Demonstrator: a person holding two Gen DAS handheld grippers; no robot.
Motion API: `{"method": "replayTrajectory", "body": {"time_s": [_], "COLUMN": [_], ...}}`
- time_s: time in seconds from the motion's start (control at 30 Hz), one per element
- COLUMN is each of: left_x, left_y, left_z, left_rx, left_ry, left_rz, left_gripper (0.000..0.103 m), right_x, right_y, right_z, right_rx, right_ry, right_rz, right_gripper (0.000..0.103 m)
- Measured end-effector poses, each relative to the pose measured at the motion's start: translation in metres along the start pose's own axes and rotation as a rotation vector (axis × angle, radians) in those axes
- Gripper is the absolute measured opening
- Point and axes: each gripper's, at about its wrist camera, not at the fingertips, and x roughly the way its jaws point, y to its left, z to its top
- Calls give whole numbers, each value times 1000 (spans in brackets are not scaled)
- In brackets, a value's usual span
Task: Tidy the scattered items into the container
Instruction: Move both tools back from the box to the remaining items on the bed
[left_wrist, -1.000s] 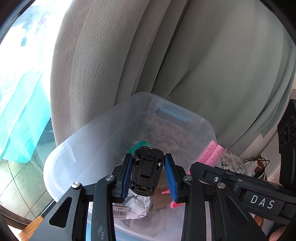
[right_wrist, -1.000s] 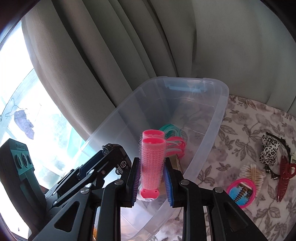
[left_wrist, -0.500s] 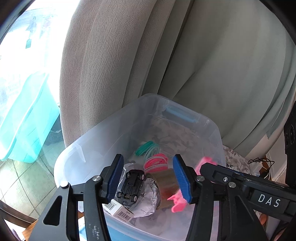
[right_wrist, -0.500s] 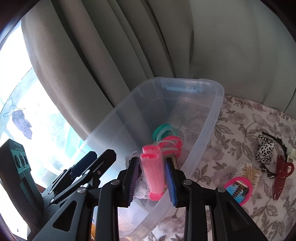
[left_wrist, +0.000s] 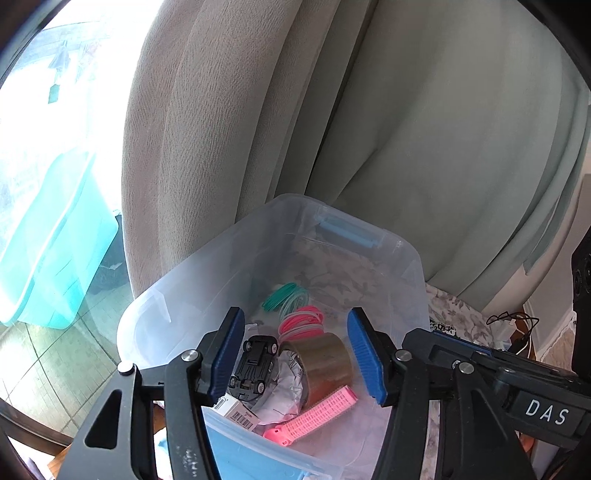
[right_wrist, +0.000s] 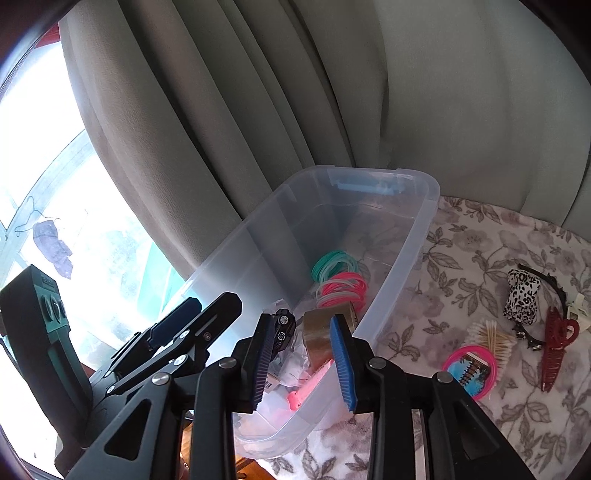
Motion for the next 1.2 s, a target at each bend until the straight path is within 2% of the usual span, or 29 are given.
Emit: {"method": "replayTrajectory", "body": {"time_s": [0.33, 0.57, 0.93, 1.2], "left_x": [-34, -58, -78, -81], "left_y": [-29, -63, -143, -186], "left_z": [2, 3, -6, -16], "left_rx": [72, 142, 282, 318], "left_ry": [-24, -43, -61, -59], "left_rz": [-17, -35, -121, -160], "left_gripper": [59, 60, 60, 60], "right_x": [-48, -90, -167, -208], "right_y": [-10, -23, -80, -126], "right_z": [-11, -27, -55, -73], "right_rx": [55, 95, 216, 324], "right_ry": [-77, -149, -282, -346], "right_rz": [16, 26, -9, -25], "right_gripper": [40, 43, 49, 57]}}
